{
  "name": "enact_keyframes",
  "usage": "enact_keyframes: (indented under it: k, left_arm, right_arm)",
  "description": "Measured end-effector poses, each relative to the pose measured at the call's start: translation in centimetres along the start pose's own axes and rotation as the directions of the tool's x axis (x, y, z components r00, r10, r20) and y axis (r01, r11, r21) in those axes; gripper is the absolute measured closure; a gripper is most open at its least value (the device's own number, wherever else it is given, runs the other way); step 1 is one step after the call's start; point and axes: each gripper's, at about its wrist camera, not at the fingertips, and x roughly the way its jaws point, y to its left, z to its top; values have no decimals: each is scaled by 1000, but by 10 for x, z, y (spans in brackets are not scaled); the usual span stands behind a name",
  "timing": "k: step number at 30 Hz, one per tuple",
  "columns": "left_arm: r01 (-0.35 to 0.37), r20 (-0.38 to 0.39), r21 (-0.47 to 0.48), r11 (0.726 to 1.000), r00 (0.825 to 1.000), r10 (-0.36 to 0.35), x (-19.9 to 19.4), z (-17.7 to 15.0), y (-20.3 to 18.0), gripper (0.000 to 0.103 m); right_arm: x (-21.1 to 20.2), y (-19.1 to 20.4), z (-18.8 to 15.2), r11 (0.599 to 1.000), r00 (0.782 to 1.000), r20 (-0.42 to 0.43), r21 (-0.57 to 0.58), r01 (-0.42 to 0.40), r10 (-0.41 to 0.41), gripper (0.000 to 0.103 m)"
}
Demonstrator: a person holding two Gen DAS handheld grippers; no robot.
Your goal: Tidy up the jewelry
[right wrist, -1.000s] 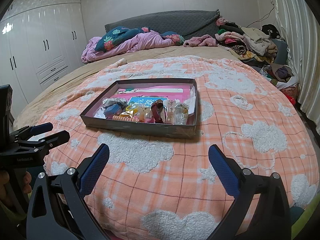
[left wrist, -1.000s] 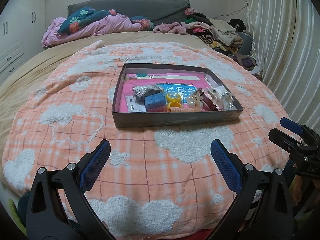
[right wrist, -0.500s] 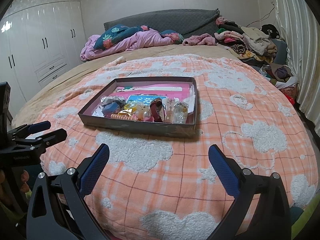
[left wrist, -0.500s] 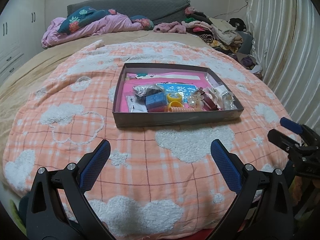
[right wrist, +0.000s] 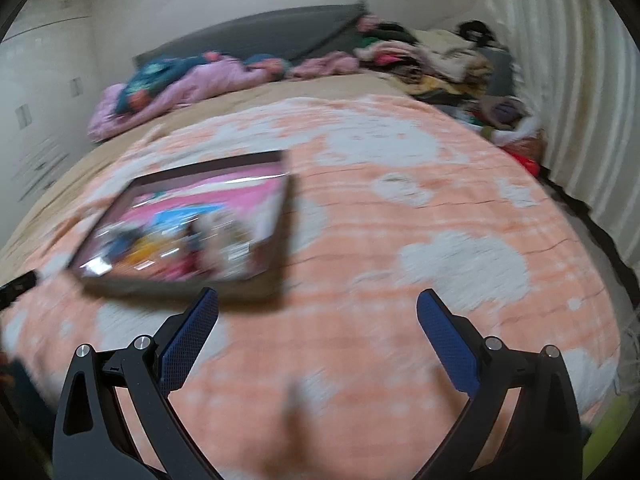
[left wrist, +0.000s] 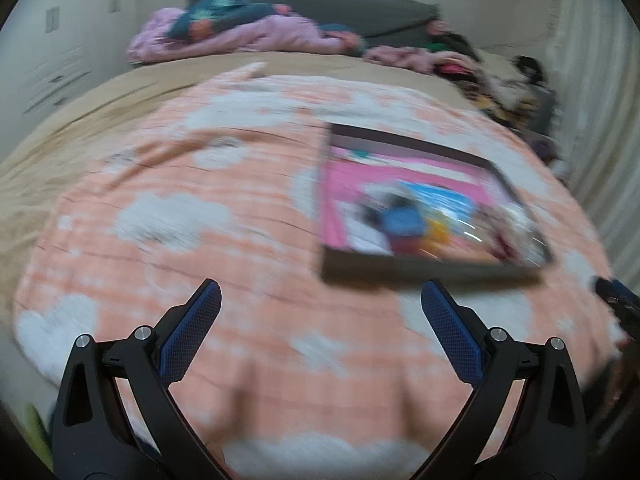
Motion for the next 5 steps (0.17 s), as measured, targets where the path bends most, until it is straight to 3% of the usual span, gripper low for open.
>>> enact_keyframes:
  k: [5]
  left_arm:
    - [-149,-51,-93,984,988,145,62,48,61,9]
  right_arm:
    - [65,-68,41,976,978,-28,71,207,-205,4]
